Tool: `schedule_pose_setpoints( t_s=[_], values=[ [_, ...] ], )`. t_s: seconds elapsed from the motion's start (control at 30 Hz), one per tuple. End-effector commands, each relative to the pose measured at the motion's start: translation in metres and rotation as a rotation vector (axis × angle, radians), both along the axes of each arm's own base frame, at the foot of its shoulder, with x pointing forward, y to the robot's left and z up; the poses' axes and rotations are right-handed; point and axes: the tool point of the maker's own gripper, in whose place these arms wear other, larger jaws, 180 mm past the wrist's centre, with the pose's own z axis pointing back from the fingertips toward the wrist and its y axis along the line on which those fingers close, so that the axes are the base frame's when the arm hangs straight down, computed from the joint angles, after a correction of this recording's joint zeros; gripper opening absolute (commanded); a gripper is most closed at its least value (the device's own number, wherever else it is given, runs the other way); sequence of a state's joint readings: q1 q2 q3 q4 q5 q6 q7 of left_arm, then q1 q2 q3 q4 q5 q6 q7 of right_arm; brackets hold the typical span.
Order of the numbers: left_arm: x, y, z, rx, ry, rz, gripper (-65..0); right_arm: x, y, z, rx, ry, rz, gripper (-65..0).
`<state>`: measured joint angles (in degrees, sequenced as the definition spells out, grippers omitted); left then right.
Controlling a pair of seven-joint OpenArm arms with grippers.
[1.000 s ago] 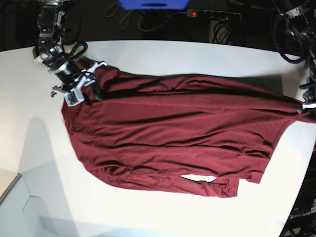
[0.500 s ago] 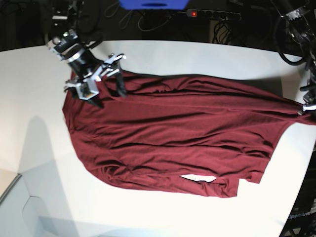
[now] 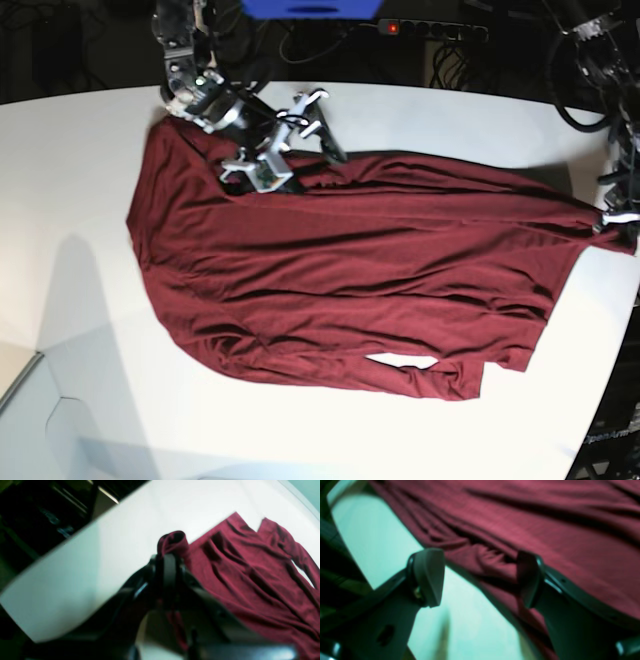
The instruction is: Layout the t-shirt on the table in an organized manner, then fold the t-shirt properly
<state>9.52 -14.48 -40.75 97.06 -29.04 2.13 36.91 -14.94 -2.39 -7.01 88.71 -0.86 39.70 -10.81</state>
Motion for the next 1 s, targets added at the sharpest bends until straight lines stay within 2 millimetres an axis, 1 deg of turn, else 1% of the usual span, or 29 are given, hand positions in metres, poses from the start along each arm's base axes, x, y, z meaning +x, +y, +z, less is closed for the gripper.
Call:
schedule_pose_setpoints(
  t_s=[0.0,0.07,0.13,0.27,0.37,0.97],
  values=[
    [0.006,0.007,0.019,0.043,-0.052,0.003,-65.0,0.01,0.002,0.016,0.045,-0.048,-0.011,-20.7],
    [0.006,0.007,0.019,0.042,-0.052,0.003,-65.0,0.011,0.002,0.013,0.047,-0.041,-0.014,-22.0],
    [0.006,0.007,0.019,0.042,-0.052,0.003,-65.0,0.016,0.003,0.014,0.047,-0.048,-0.012,-26.1],
    [0.005,0.007,0.018,0.042,-0.049,0.003,-65.0,0.016,0.003,0.007,0.042,-0.027,-0.009,-35.2],
    [0.006,0.007,0.019,0.042,-0.05,0.003,-65.0,0.015,0.003,0.005,0.043,-0.023,-0.01,-38.8],
    [0.006,0.007,0.019,0.042,-0.052,0.003,-65.0,0.016,0.004,0.005,0.044,-0.023,-0.008,-39.0]
  ],
)
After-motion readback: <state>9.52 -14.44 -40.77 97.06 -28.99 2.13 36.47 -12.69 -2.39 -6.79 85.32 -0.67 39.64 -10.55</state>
